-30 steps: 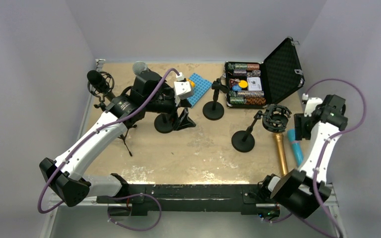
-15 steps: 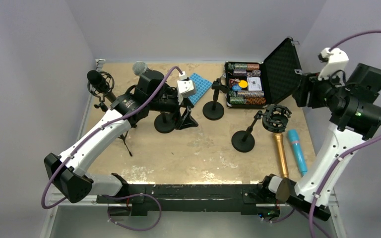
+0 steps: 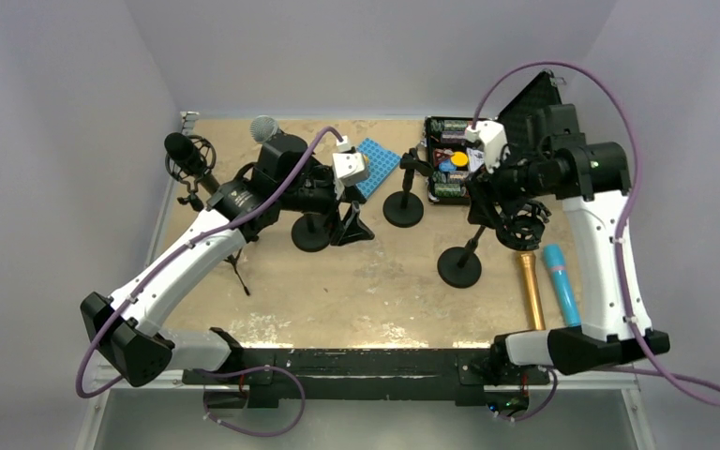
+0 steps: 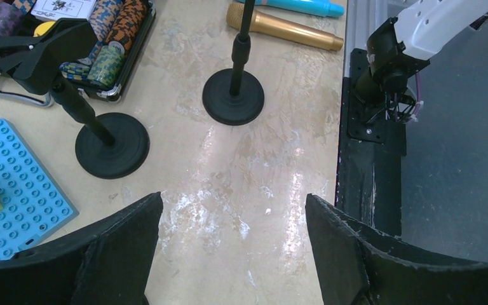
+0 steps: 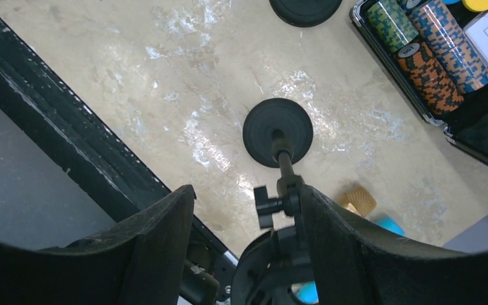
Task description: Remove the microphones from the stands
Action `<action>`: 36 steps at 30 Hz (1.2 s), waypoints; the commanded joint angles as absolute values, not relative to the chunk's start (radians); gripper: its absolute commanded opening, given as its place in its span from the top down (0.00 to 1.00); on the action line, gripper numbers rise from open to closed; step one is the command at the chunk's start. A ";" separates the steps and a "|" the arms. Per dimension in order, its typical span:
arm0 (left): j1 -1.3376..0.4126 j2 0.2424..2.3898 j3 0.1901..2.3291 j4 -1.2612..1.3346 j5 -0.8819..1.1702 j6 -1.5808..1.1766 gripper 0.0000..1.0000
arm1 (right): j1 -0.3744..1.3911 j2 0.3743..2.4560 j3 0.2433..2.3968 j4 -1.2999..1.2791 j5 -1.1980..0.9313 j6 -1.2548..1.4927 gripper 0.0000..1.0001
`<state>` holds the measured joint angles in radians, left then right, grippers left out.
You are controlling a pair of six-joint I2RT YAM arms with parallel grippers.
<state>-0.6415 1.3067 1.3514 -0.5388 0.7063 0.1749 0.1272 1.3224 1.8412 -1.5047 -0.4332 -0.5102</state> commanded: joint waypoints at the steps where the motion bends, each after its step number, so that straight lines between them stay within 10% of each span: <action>1: -0.637 1.260 1.332 -0.508 0.709 0.179 0.13 | 0.193 1.383 1.866 -1.530 -0.260 -0.526 0.35; 25: -0.624 1.235 1.291 -0.499 0.709 0.172 0.13 | 0.205 1.421 1.772 -1.600 -0.060 -0.468 0.34; 36: -0.625 1.244 1.300 -0.505 0.707 0.176 0.13 | 0.206 1.442 1.790 -1.595 -0.093 -0.446 0.72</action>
<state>-0.6292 1.2545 1.2942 -0.5331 0.6998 0.1749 0.2024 1.4391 1.7546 -1.5589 -0.0696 -0.4606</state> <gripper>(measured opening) 0.867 0.424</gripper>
